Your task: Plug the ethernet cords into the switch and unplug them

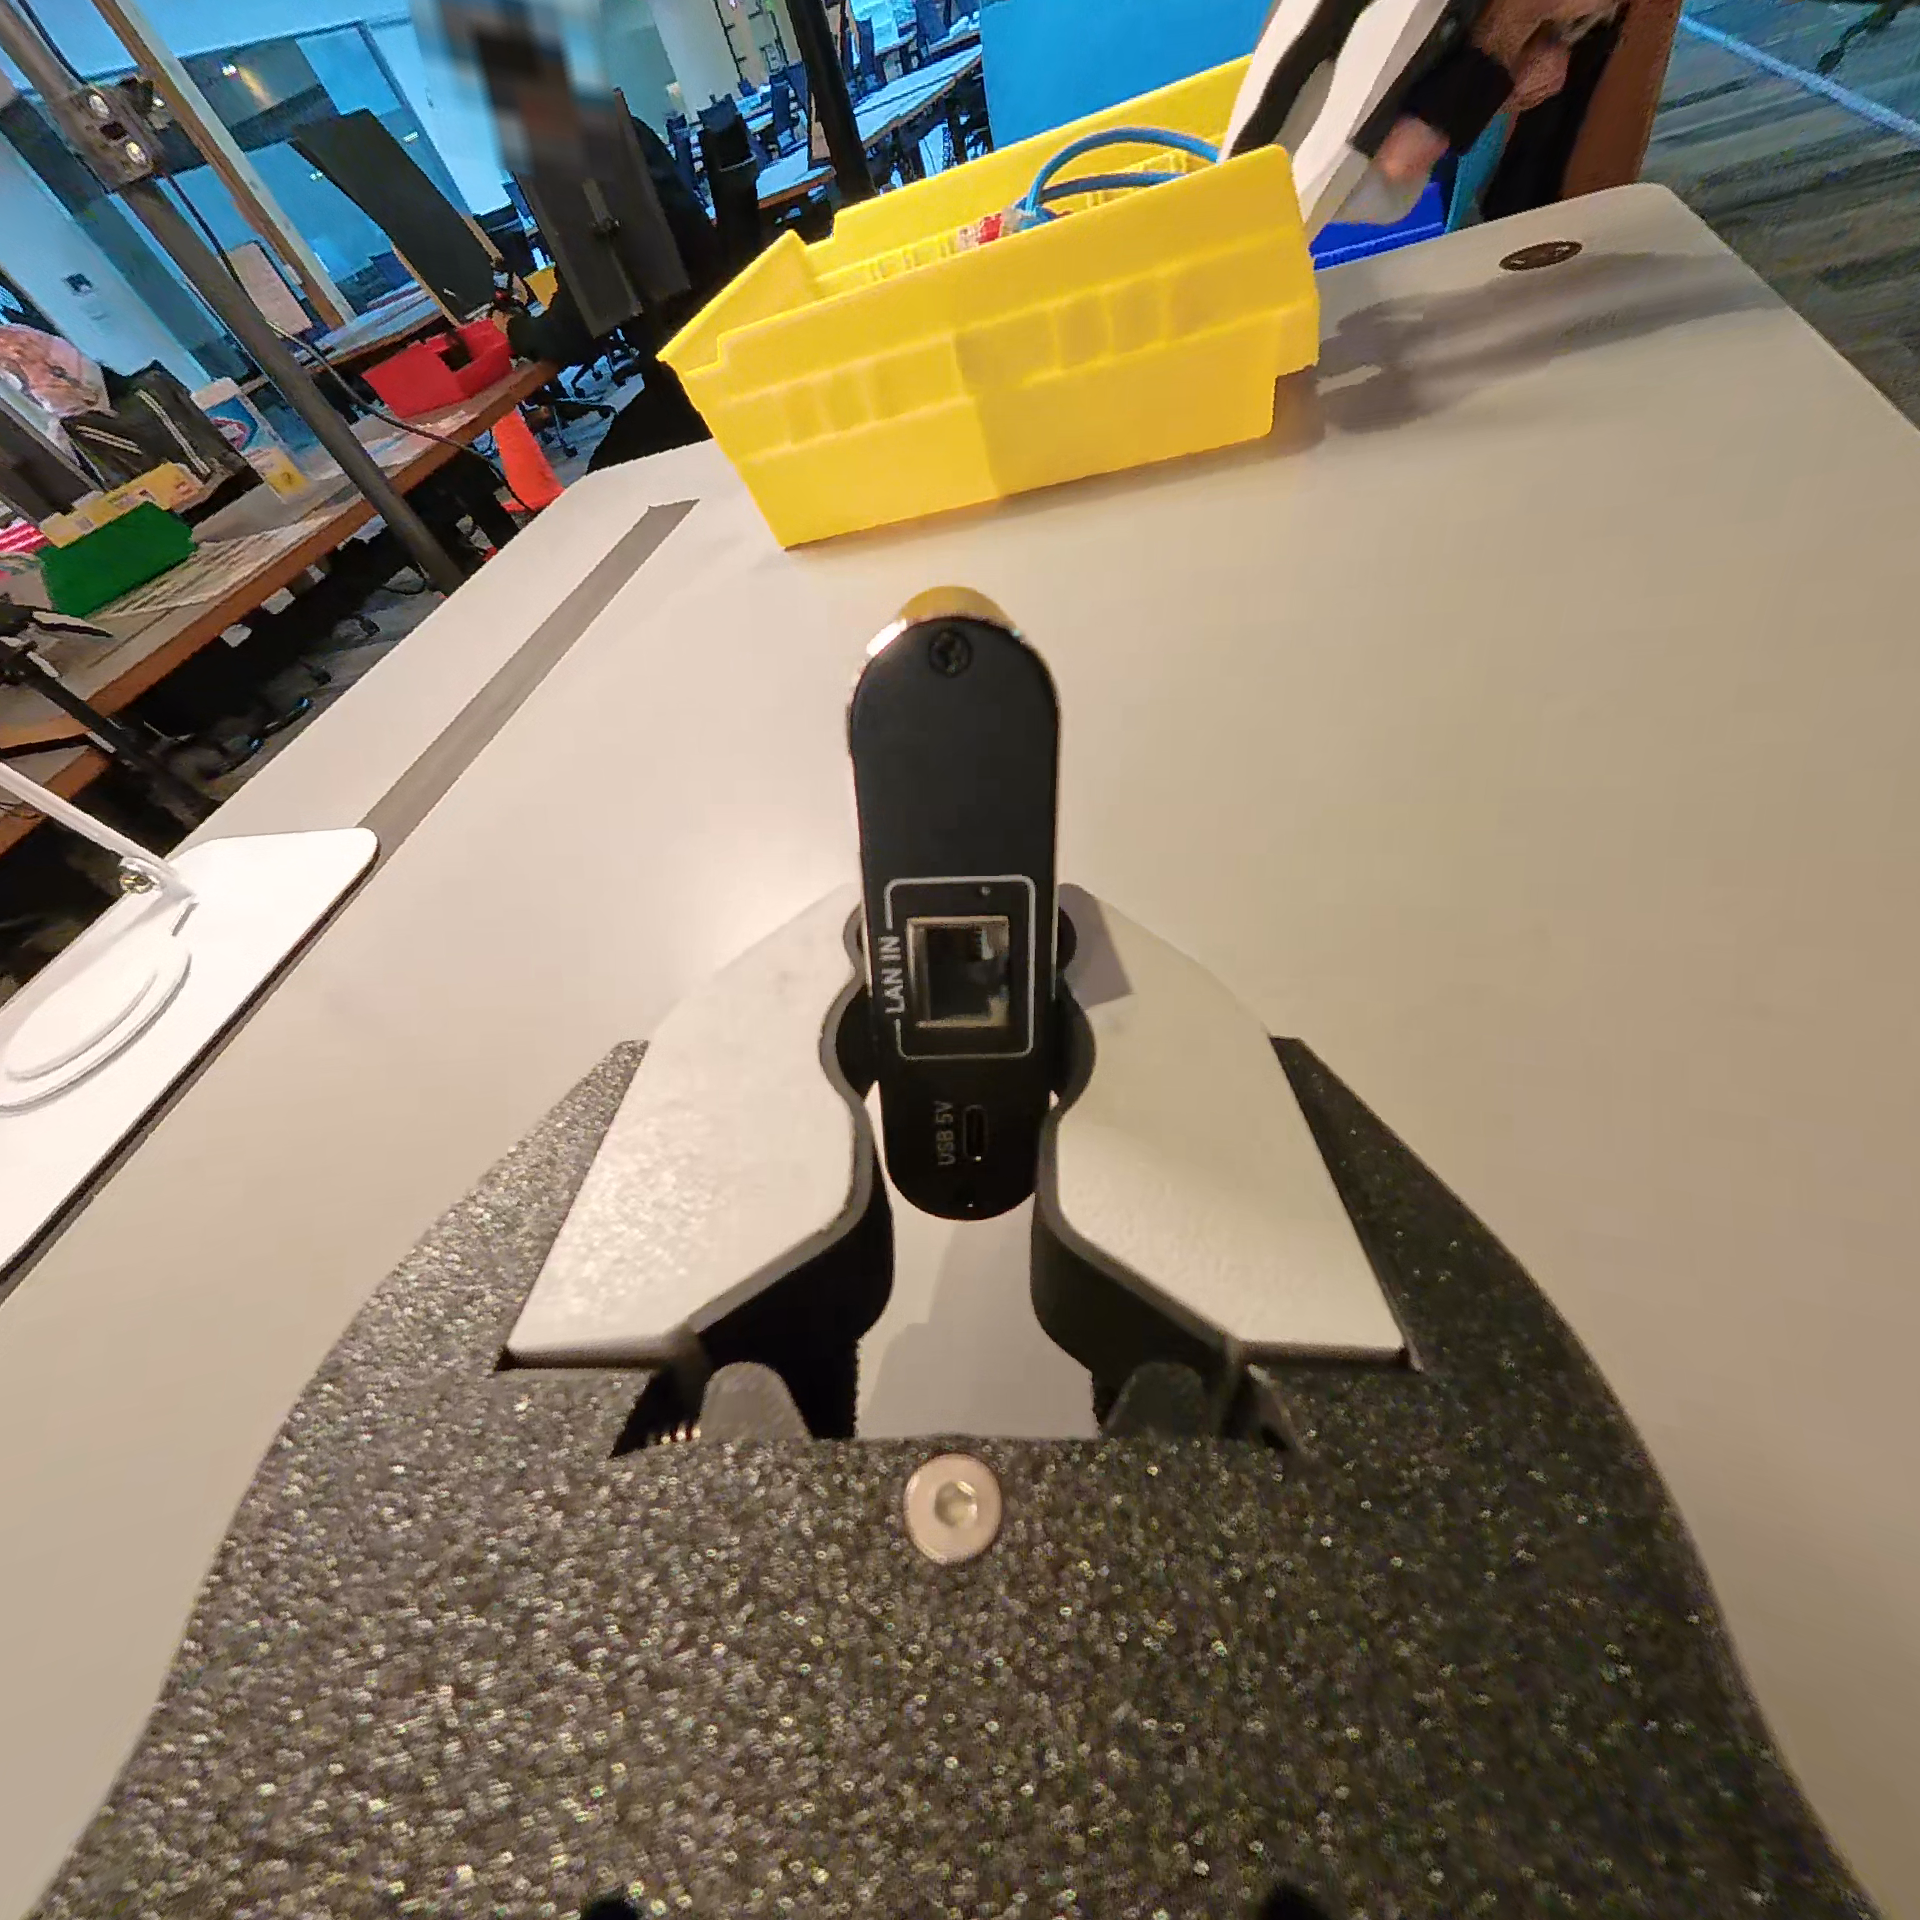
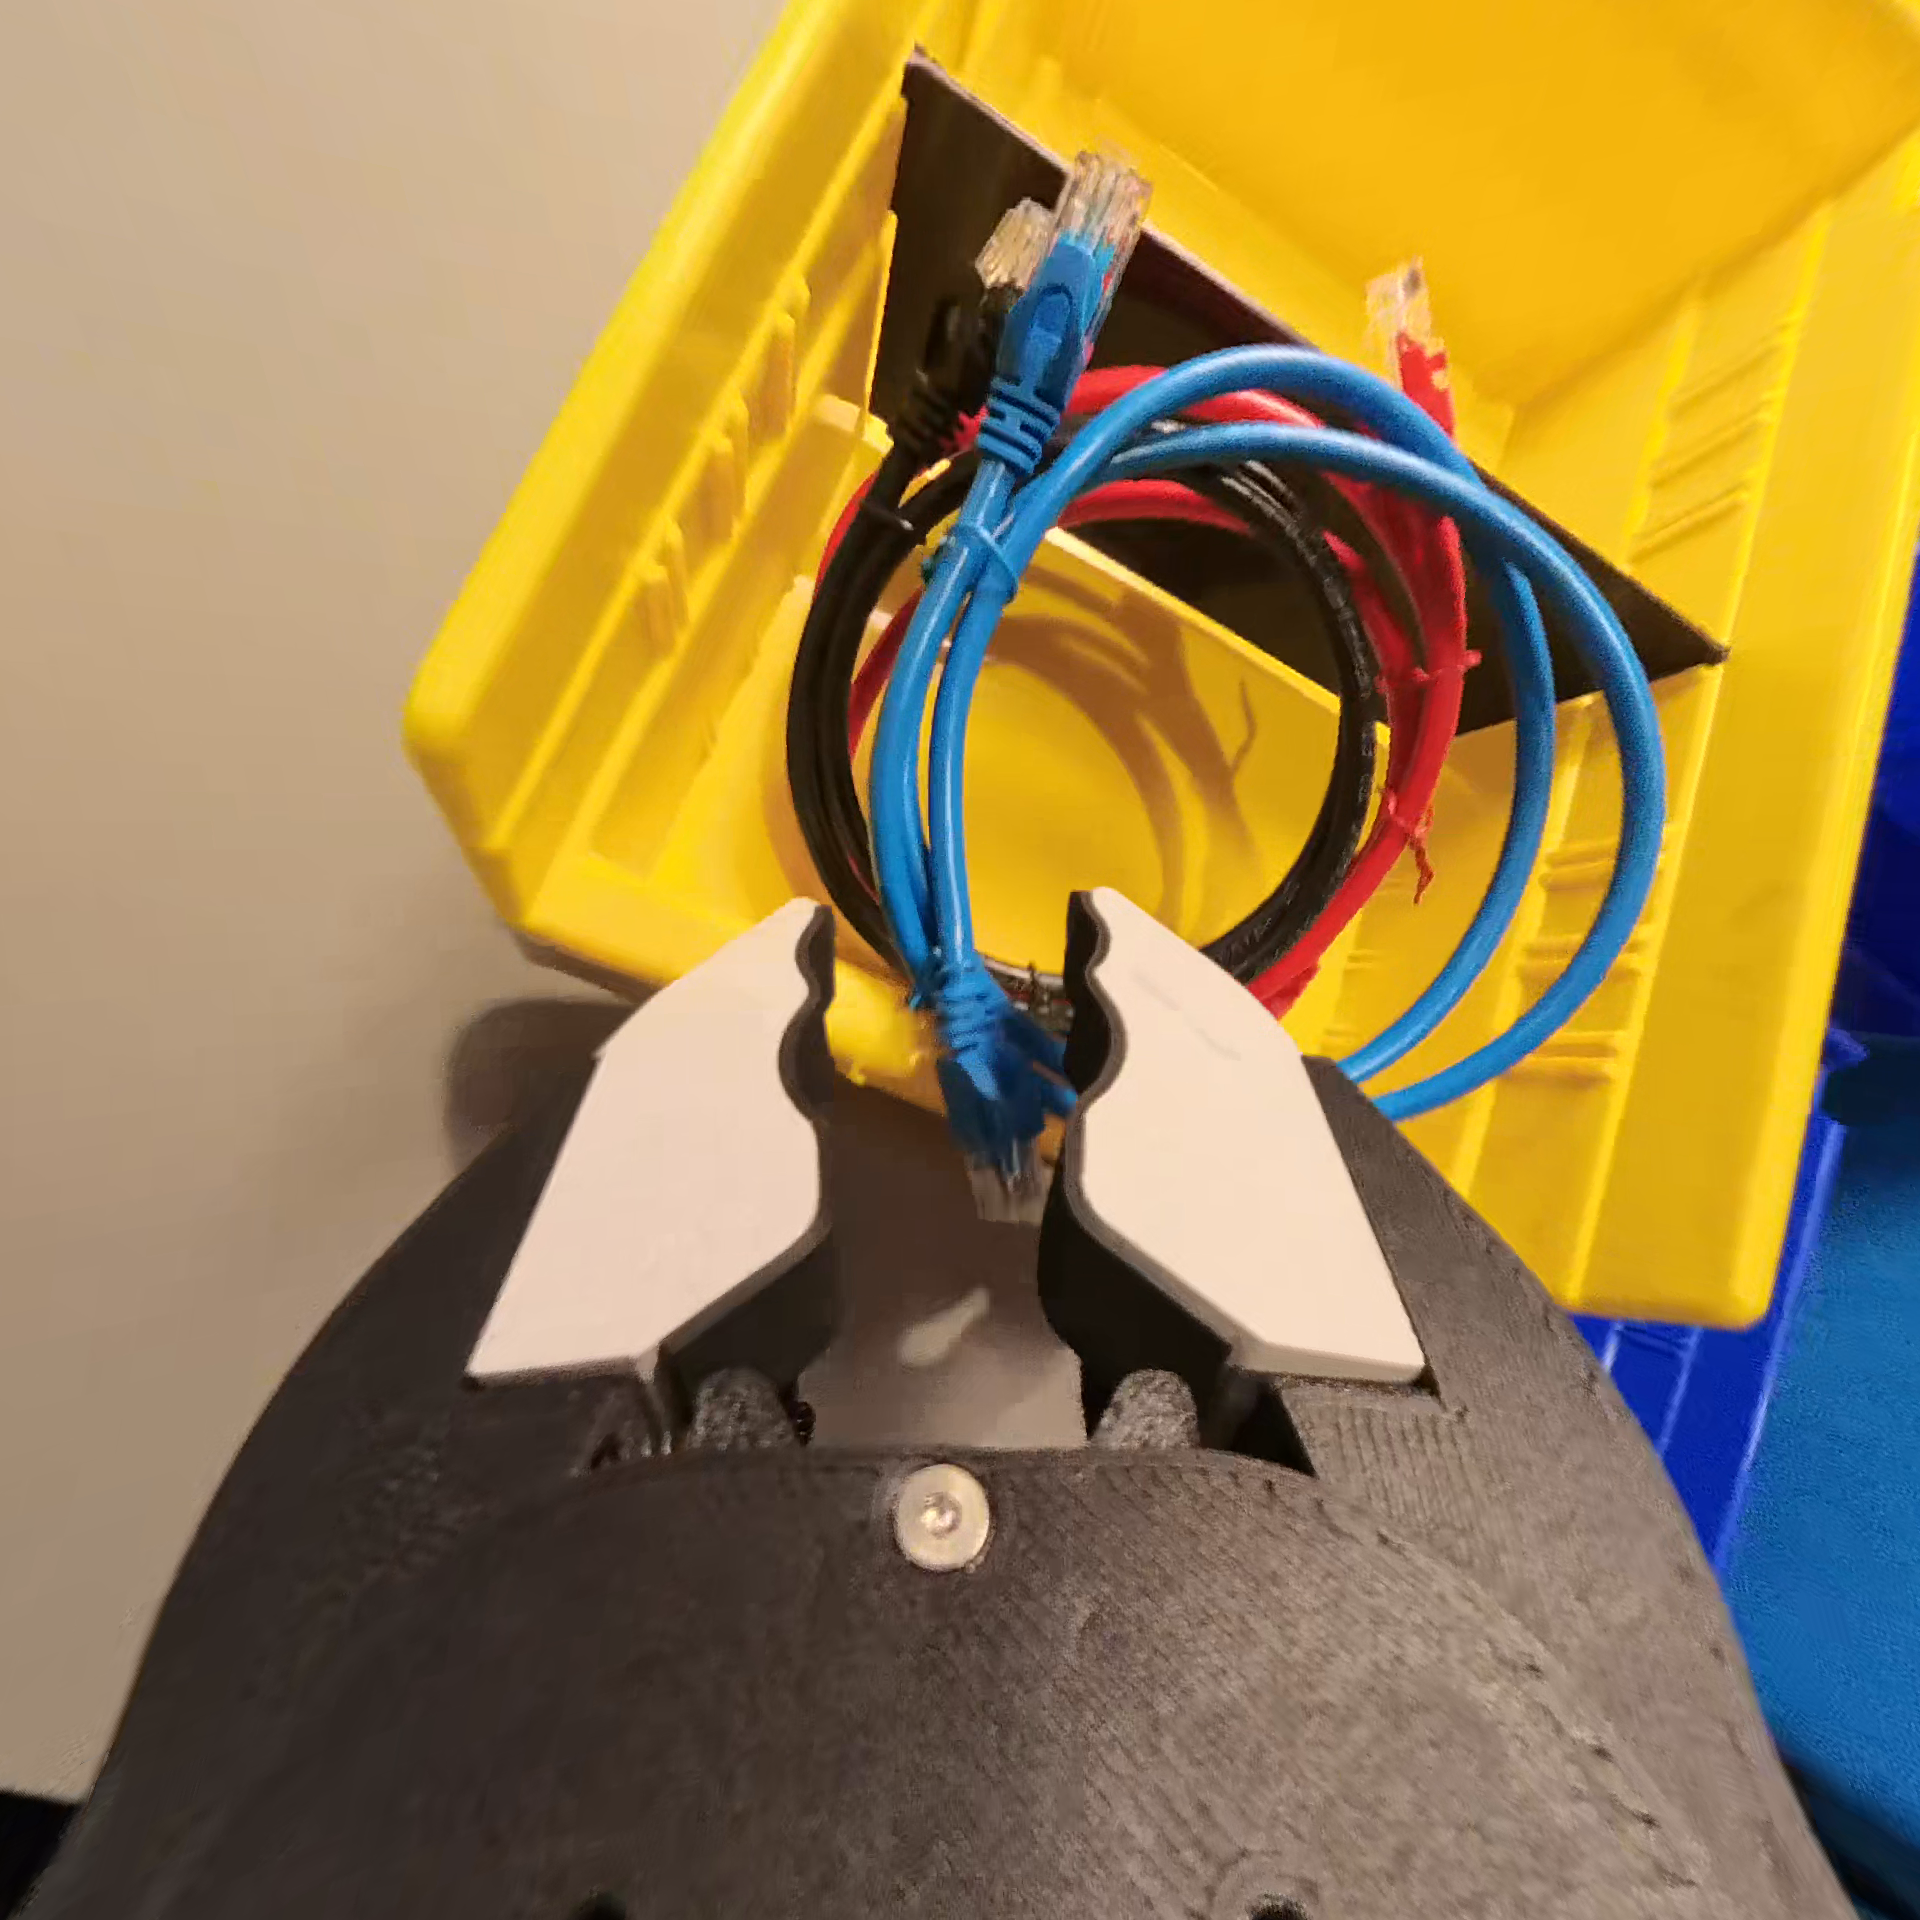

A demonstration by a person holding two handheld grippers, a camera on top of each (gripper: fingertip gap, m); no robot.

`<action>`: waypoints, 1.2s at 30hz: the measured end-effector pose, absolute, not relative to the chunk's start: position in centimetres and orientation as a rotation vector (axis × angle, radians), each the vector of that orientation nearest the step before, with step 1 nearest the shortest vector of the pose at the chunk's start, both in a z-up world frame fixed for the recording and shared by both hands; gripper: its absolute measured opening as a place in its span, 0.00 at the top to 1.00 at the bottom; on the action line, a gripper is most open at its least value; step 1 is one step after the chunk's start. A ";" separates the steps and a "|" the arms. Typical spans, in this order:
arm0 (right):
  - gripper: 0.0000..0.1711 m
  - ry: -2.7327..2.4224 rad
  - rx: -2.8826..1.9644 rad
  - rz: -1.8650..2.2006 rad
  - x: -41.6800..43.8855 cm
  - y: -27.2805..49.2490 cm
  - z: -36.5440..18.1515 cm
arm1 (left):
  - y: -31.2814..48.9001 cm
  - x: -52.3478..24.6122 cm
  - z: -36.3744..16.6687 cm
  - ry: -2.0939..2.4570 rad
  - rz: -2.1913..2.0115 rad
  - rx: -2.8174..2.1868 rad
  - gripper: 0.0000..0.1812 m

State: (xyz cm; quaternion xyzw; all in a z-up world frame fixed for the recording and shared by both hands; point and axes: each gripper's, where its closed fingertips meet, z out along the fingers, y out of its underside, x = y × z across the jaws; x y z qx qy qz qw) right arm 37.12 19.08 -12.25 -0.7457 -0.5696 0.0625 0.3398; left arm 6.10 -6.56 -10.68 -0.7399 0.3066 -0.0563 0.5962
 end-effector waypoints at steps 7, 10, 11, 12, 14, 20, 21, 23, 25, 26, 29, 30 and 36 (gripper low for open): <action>0.92 -1.610 -1.892 0.083 34.3 21.2 -11.7 | -6.4 5.6 -10.5 0.680 -0.116 -1.716 0.85; 0.92 -1.545 -1.830 0.306 32.0 20.9 -9.8 | -6.4 5.3 -10.4 0.670 -0.117 -1.718 0.85; 0.91 -1.547 -1.847 0.334 31.9 20.9 -10.1 | -6.4 5.3 -10.4 0.667 -0.121 -1.717 0.85; 0.88 -1.555 -1.874 0.324 32.2 21.0 -10.7 | -6.4 5.3 -10.4 0.666 -0.126 -1.716 0.85; 0.81 -1.545 -1.896 0.281 32.9 21.3 -11.0 | -6.4 5.3 -10.2 0.661 -0.142 -1.710 0.85; 0.79 -1.466 -1.769 0.329 32.1 18.0 -6.1 | -6.6 6.3 -9.5 0.583 -0.337 -1.722 0.85; 0.79 -1.470 -1.724 0.347 31.3 16.9 -5.0 | -6.6 6.5 -9.5 0.563 -0.388 -1.736 0.85; 0.79 -1.504 -1.629 0.438 28.6 13.7 -3.5 | -6.8 7.3 -9.6 0.534 -0.489 -1.761 0.85; 0.79 -1.569 -1.530 0.585 24.9 9.6 -3.1 | -7.1 8.3 -9.8 0.528 -0.596 -1.790 0.85; 0.79 -1.618 -1.481 0.676 22.8 7.2 -3.3 | -7.2 8.7 -9.9 0.525 -0.628 -1.802 0.85; 0.75 -1.787 -1.328 0.976 16.8 -0.4 -4.6 | -7.6 9.7 -10.0 0.548 -0.688 -1.810 0.85; 0.72 -1.844 -1.283 1.053 15.1 -2.7 -5.2 | -7.8 10.0 -10.1 0.564 -0.703 -1.813 0.85; 0.70 -2.105 -1.146 1.135 9.1 -9.1 -8.4 | -9.1 11.7 -11.2 0.729 -0.717 -1.855 0.85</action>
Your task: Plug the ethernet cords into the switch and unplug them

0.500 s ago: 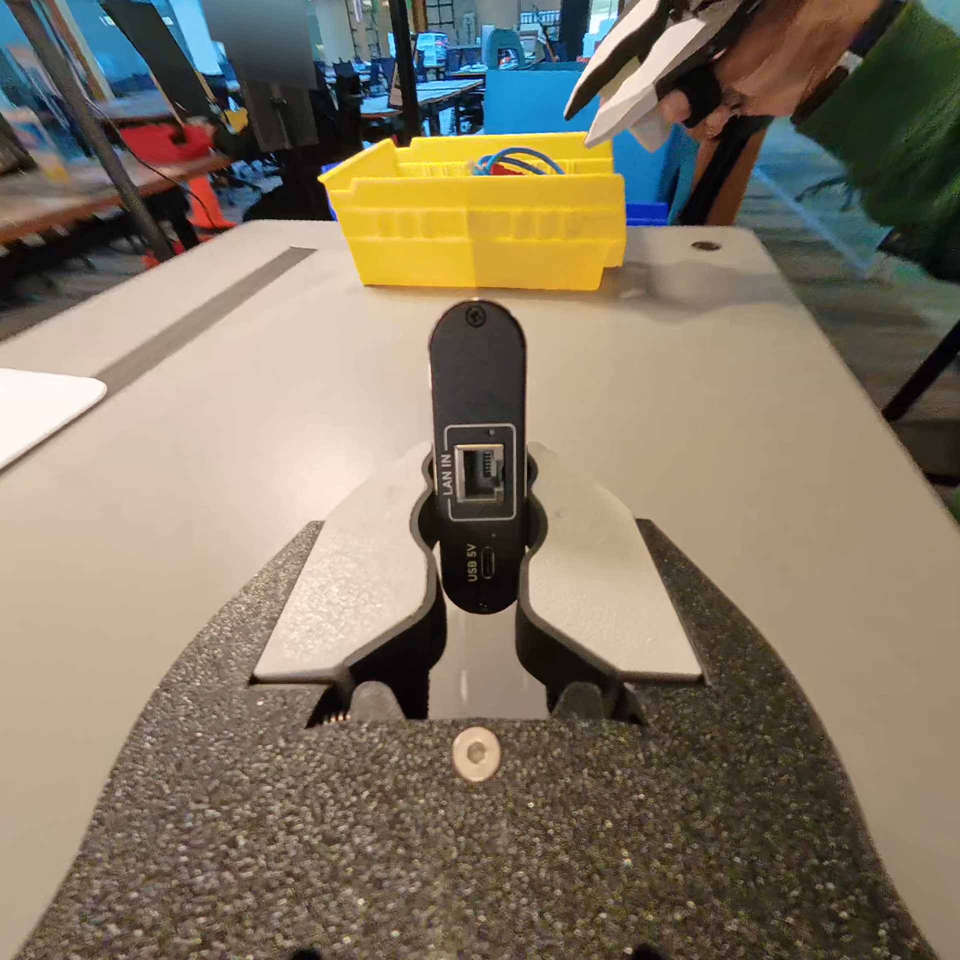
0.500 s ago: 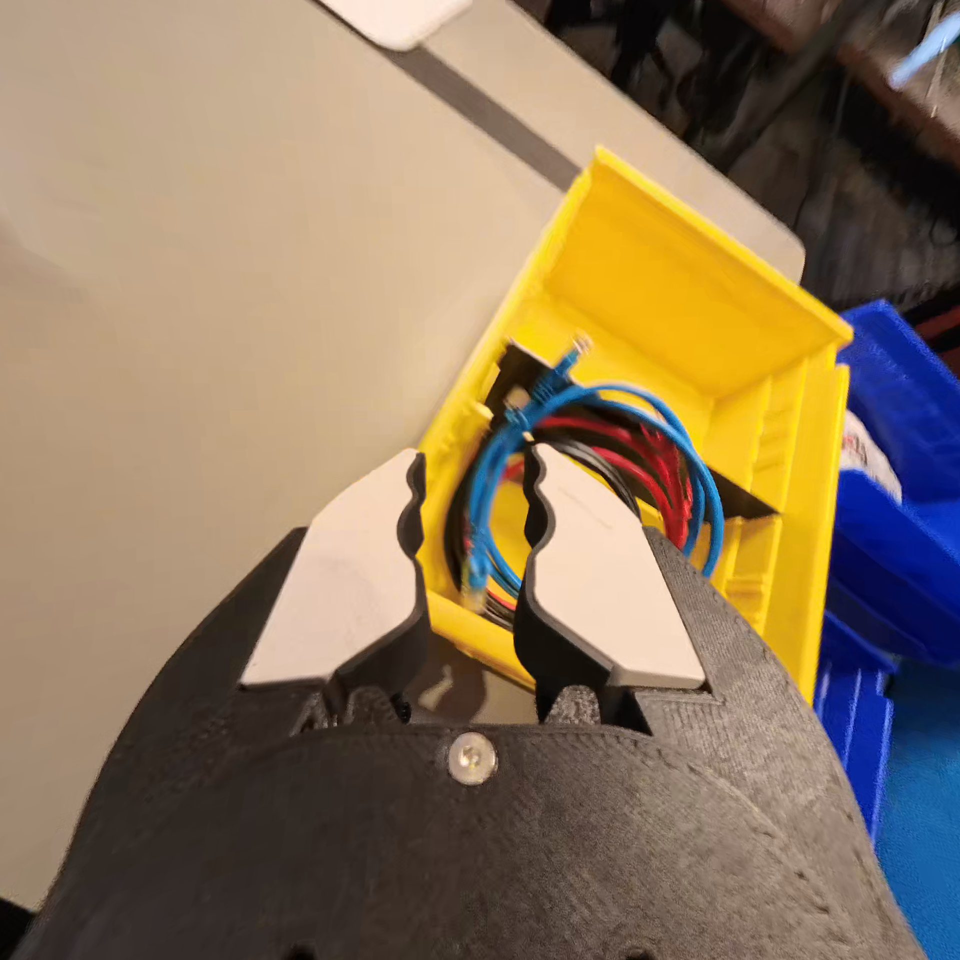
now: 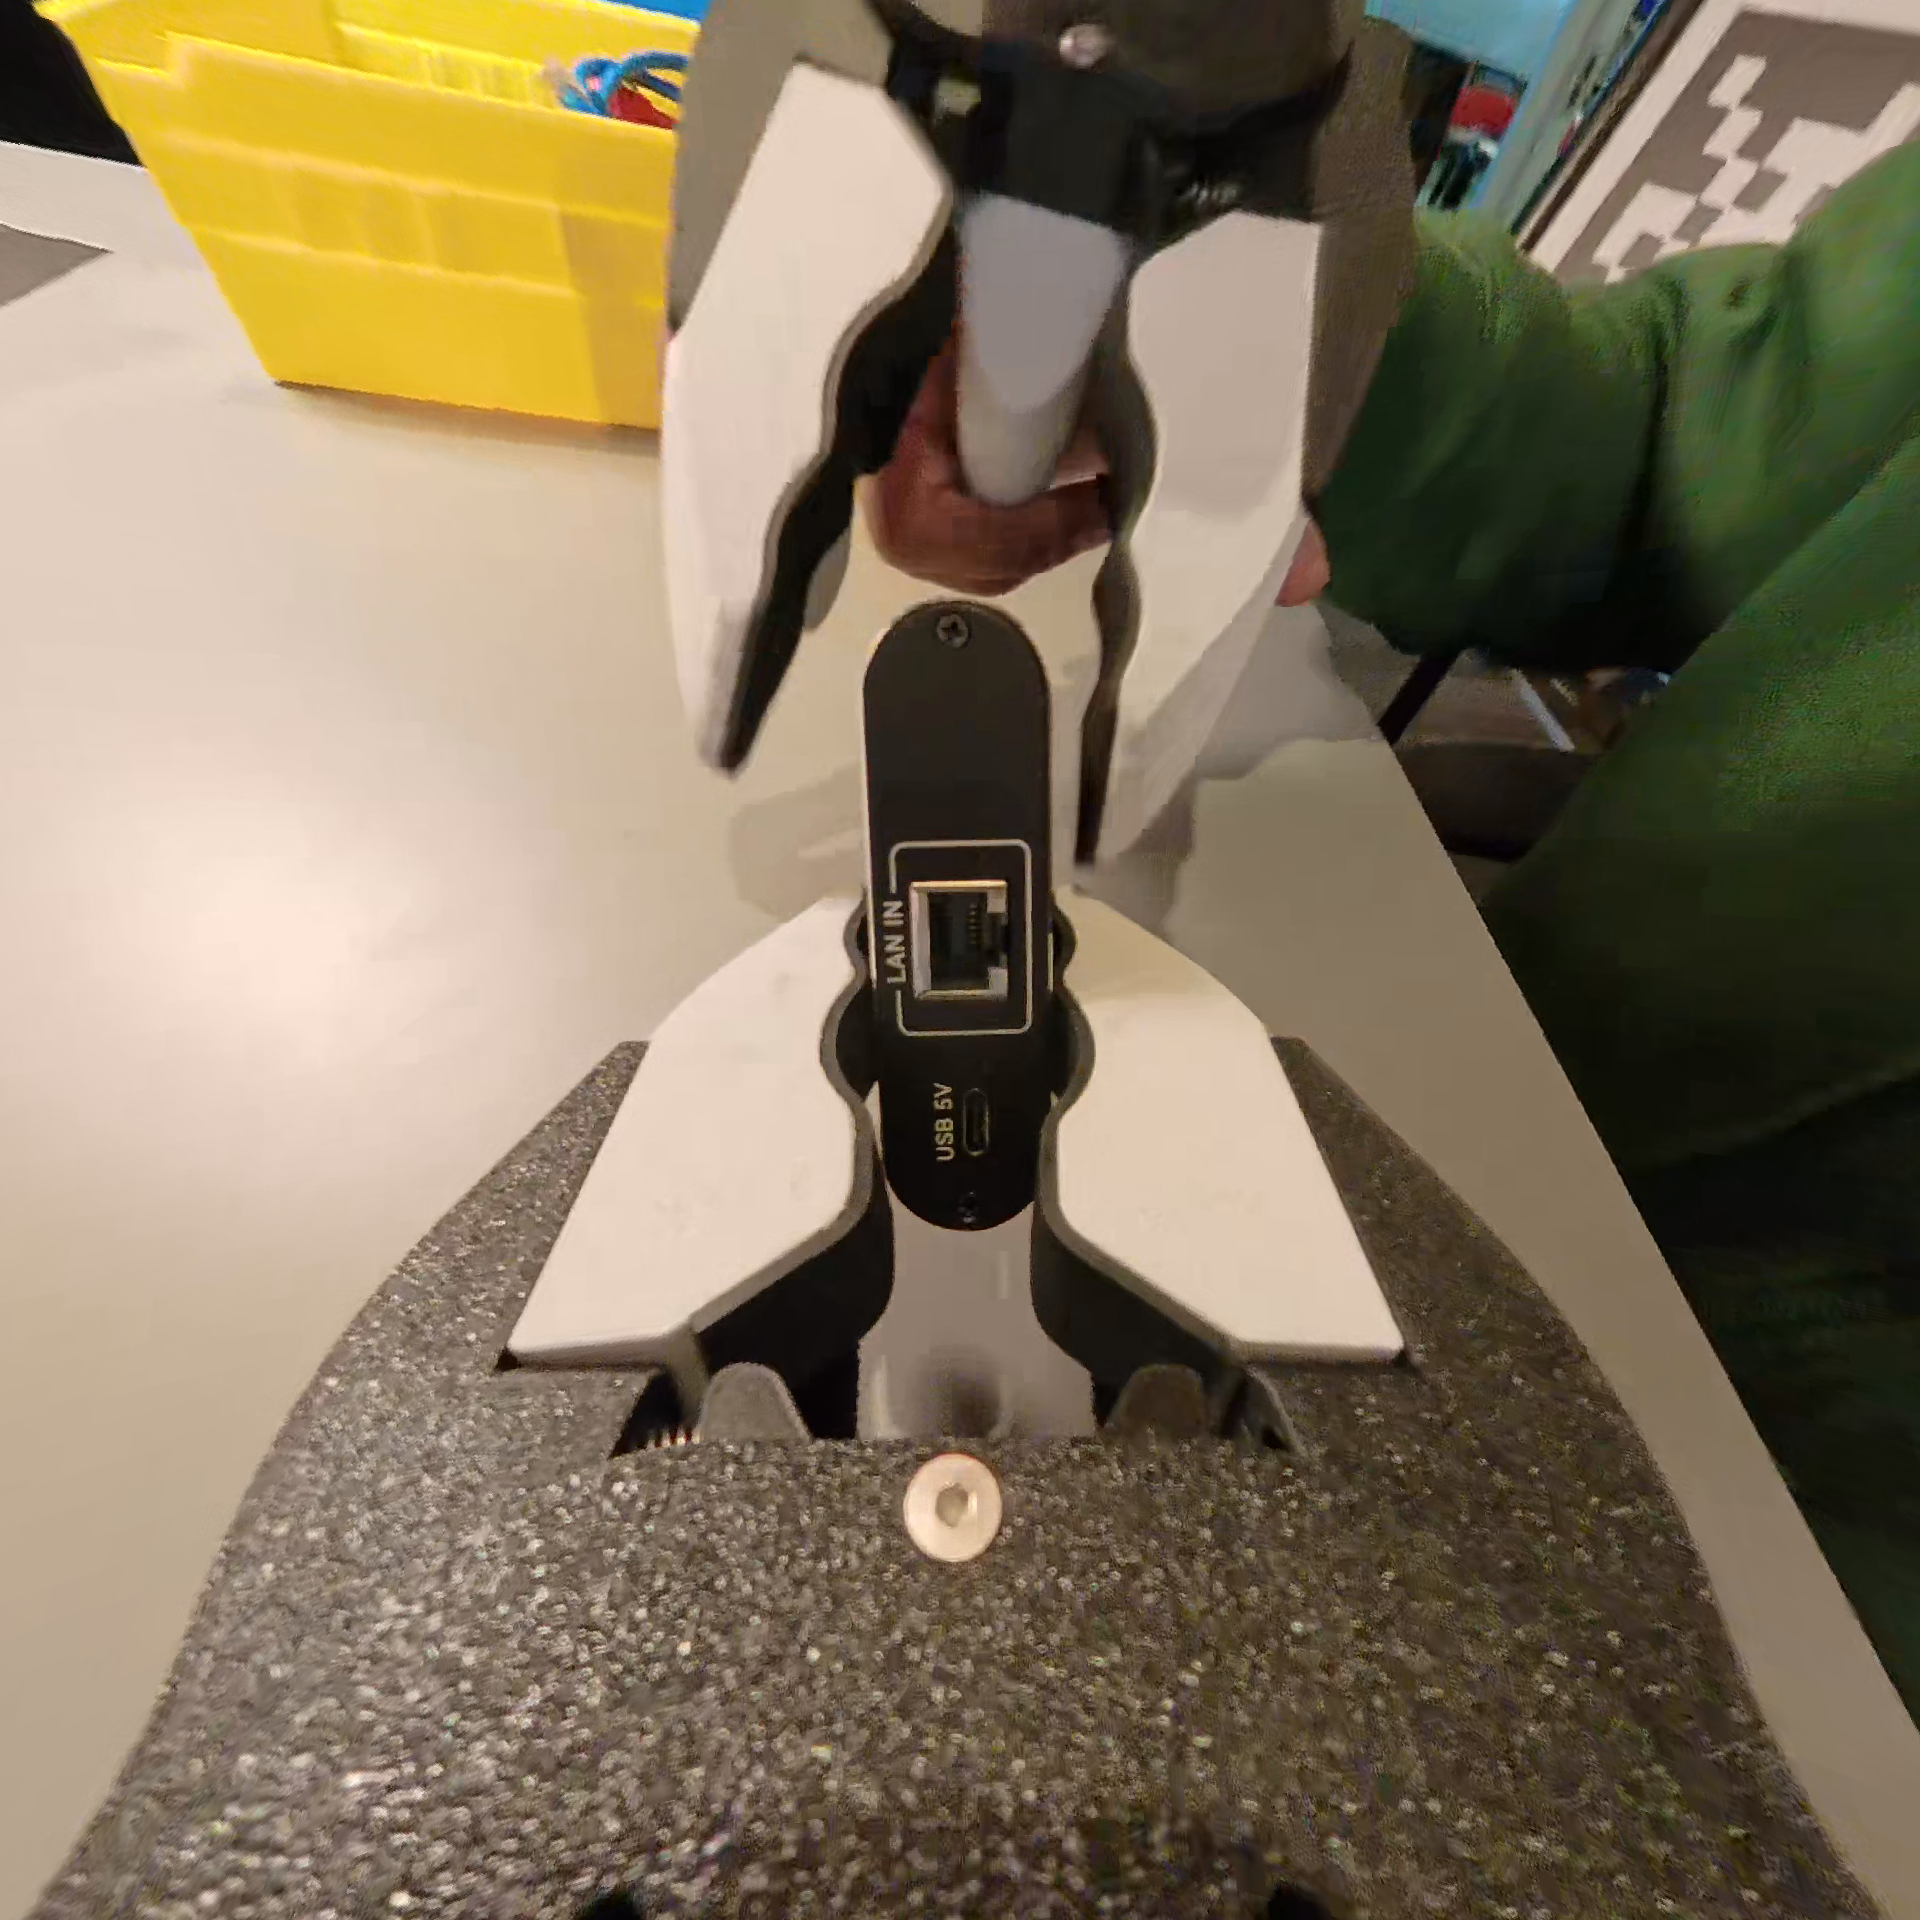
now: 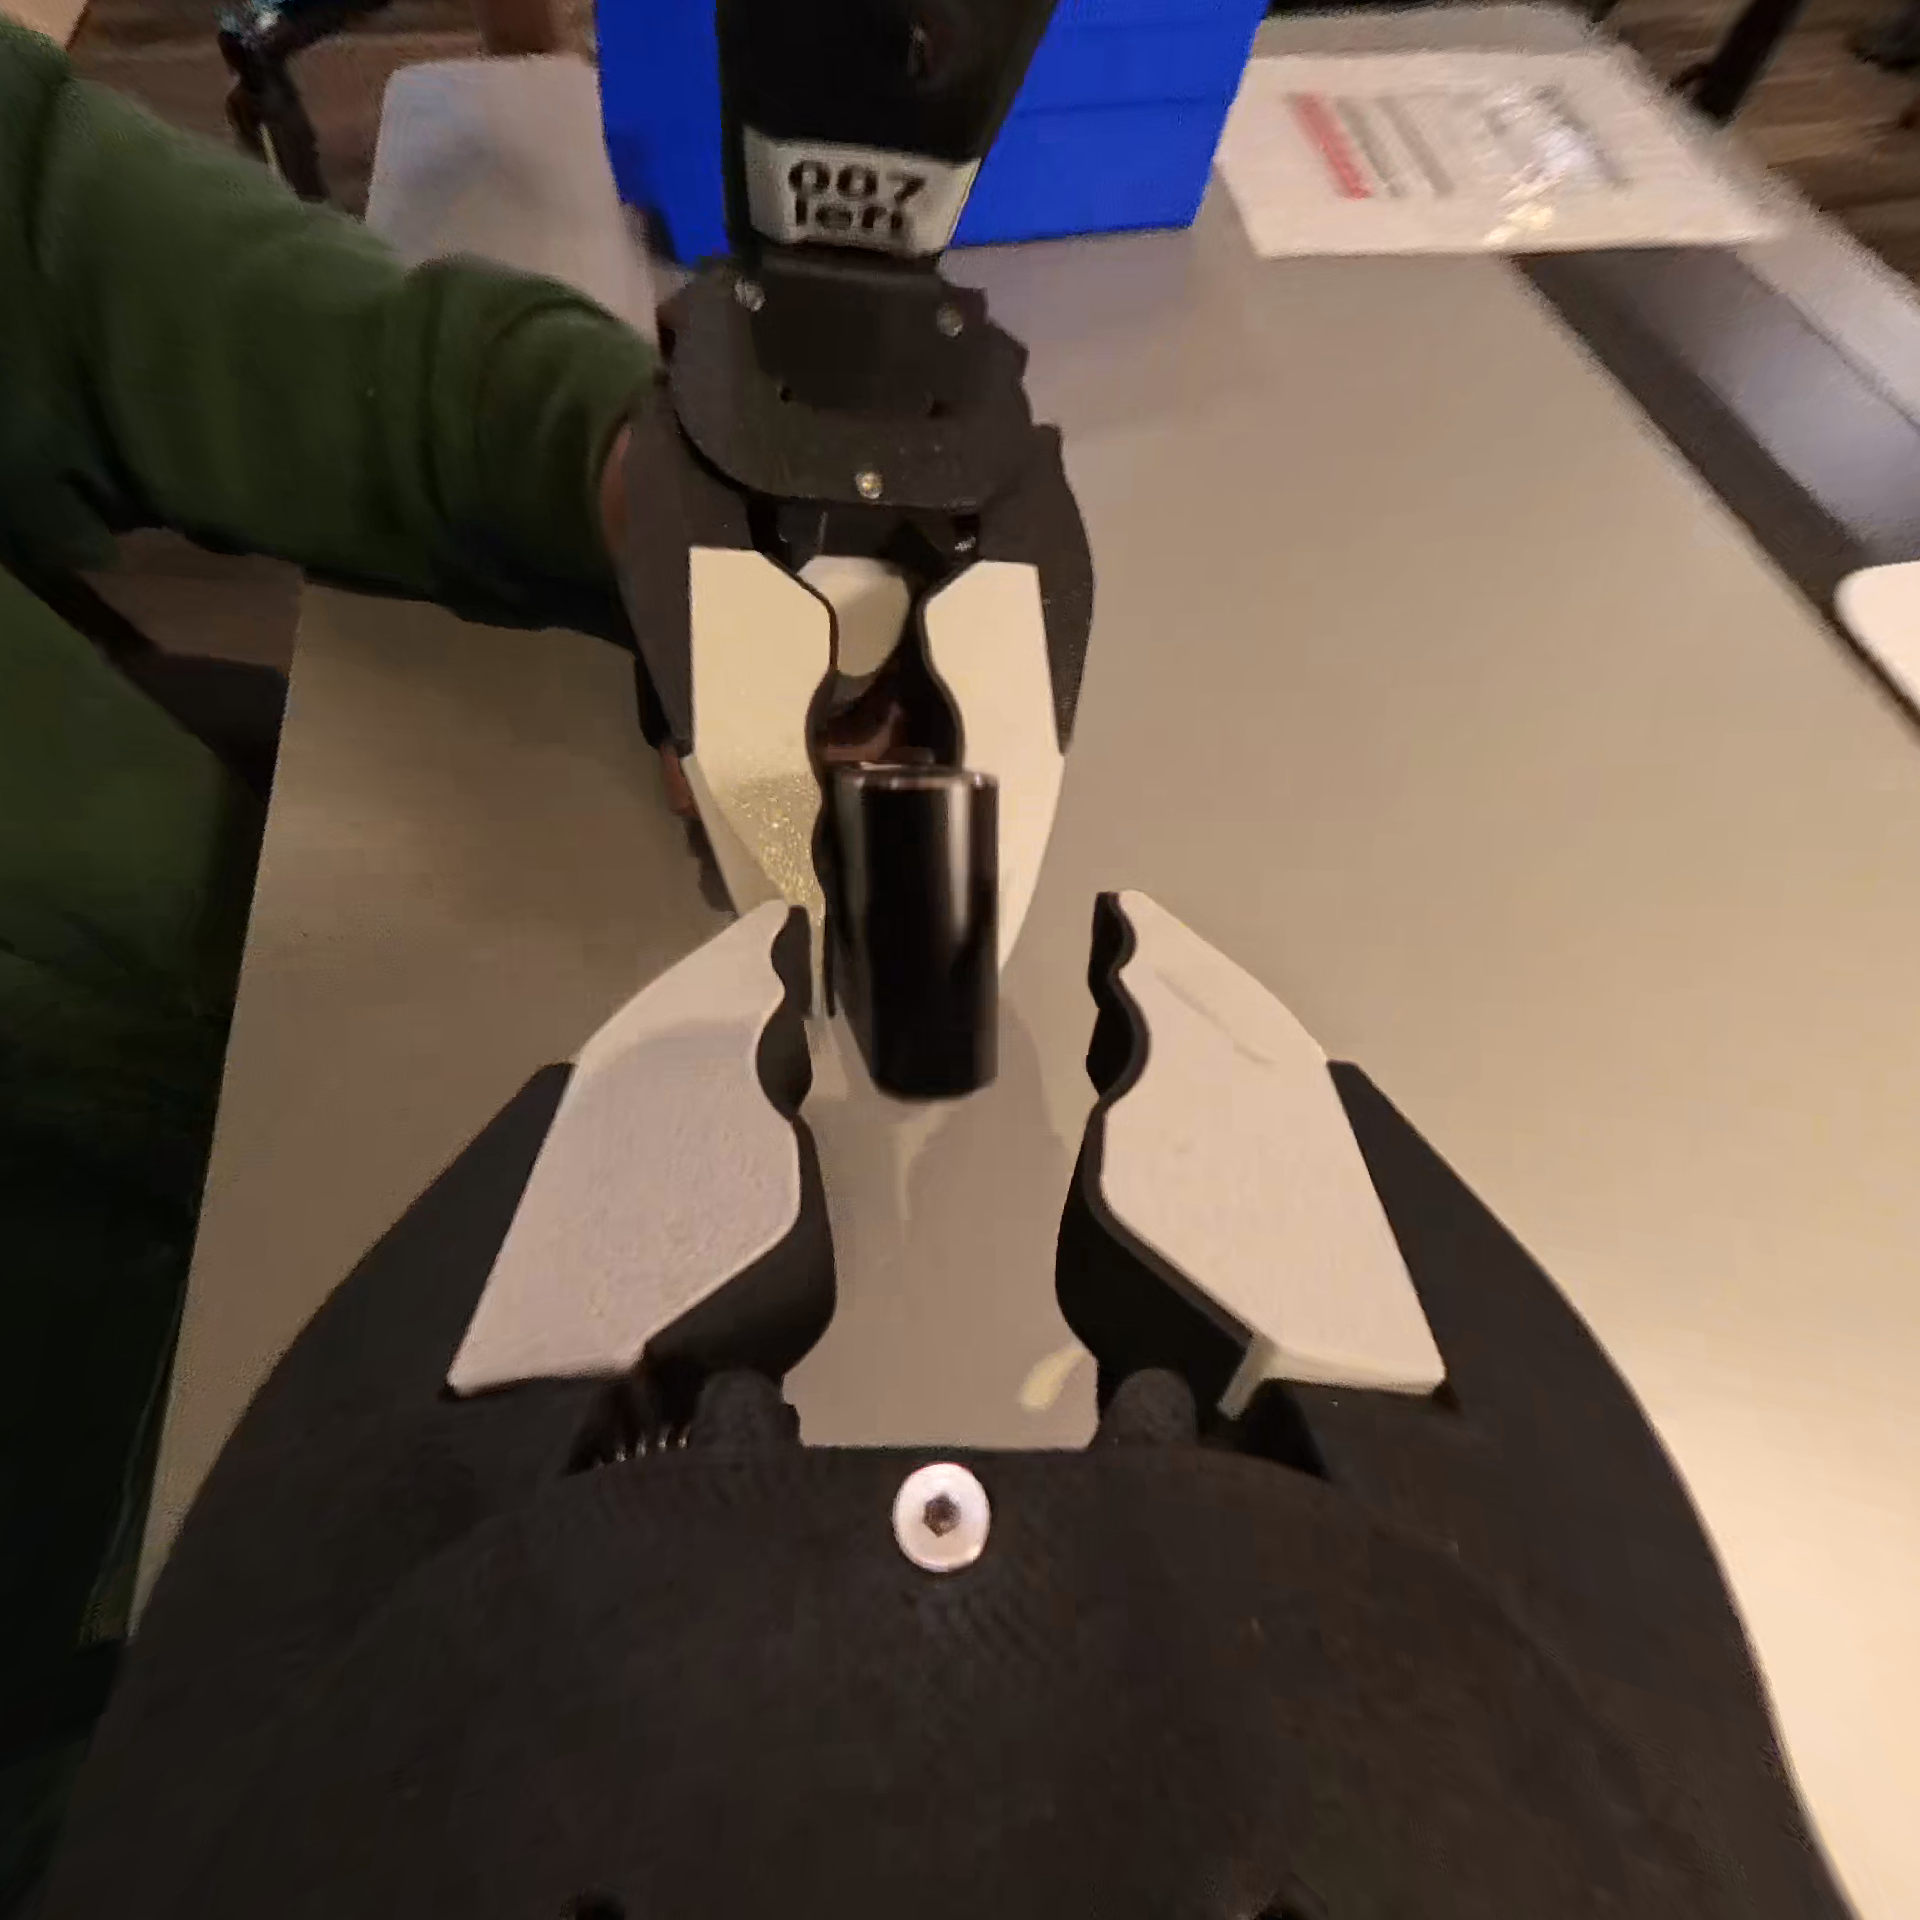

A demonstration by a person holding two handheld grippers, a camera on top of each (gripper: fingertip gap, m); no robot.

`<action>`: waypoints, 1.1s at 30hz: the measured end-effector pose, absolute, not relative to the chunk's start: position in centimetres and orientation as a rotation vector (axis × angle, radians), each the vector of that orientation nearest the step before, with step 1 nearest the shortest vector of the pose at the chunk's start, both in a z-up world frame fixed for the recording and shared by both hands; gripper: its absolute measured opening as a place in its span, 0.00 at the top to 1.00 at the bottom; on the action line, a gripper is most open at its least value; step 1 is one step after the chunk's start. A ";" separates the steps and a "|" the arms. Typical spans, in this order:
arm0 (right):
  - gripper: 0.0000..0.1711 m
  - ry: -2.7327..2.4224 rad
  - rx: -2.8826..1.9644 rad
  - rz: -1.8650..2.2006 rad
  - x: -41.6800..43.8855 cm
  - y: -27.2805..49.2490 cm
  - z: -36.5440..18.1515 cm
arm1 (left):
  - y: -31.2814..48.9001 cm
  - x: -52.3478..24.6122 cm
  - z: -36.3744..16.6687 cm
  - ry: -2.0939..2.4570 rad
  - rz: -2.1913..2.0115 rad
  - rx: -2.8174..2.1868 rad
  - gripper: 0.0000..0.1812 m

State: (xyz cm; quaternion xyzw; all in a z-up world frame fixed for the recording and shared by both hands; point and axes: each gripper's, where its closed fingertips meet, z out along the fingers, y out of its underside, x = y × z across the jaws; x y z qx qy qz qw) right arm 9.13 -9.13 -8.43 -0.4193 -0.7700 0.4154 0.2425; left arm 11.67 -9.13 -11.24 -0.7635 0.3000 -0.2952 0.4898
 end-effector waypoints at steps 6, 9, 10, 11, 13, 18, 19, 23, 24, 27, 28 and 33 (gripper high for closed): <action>0.85 -2.172 -1.158 1.103 9.2 -9.4 -9.1 | -8.5 11.0 -11.4 0.683 -0.641 -1.870 0.82; 0.85 -2.092 -1.208 1.025 10.4 -6.2 -7.5 | -7.9 9.7 -10.4 0.587 -0.652 -1.824 0.81; 0.85 -2.057 -1.228 0.983 11.1 -4.5 -6.5 | -7.8 9.4 -10.2 0.569 -0.655 -1.813 0.82; 0.85 -2.011 -1.249 0.924 11.9 -2.3 -5.2 | -7.7 9.1 -10.1 0.555 -0.655 -1.809 0.82; 0.85 -1.900 -1.309 0.789 13.9 3.1 -2.2 | -7.6 8.8 -10.0 0.539 -0.654 -1.807 0.83; 0.85 -1.630 -1.681 0.435 20.6 20.4 0.9 | -7.3 8.8 -10.3 0.541 -0.626 -1.822 0.84; 0.85 -1.611 -1.783 0.392 21.8 23.2 0.1 | -7.3 8.8 -10.3 0.541 -0.620 -1.823 0.84; 0.85 -1.572 -2.091 0.496 23.1 29.5 -4.5 | -7.2 8.7 -10.3 0.534 -0.621 -1.824 0.85; 0.85 -1.576 -2.153 0.560 22.9 30.0 -5.7 | -7.2 8.7 -10.3 0.529 -0.626 -1.823 0.85; 0.85 -1.560 -2.330 0.712 22.2 31.1 -8.7 | -7.1 8.5 -10.1 0.512 -0.645 -1.814 0.85; 0.85 -1.560 -2.382 0.724 22.2 31.4 -9.6 | -7.2 8.4 -10.0 0.506 -0.652 -1.810 0.85; 0.85 -1.535 -2.596 0.699 22.9 32.7 -13.5 | -7.2 8.2 -9.7 0.485 -0.693 -1.794 0.85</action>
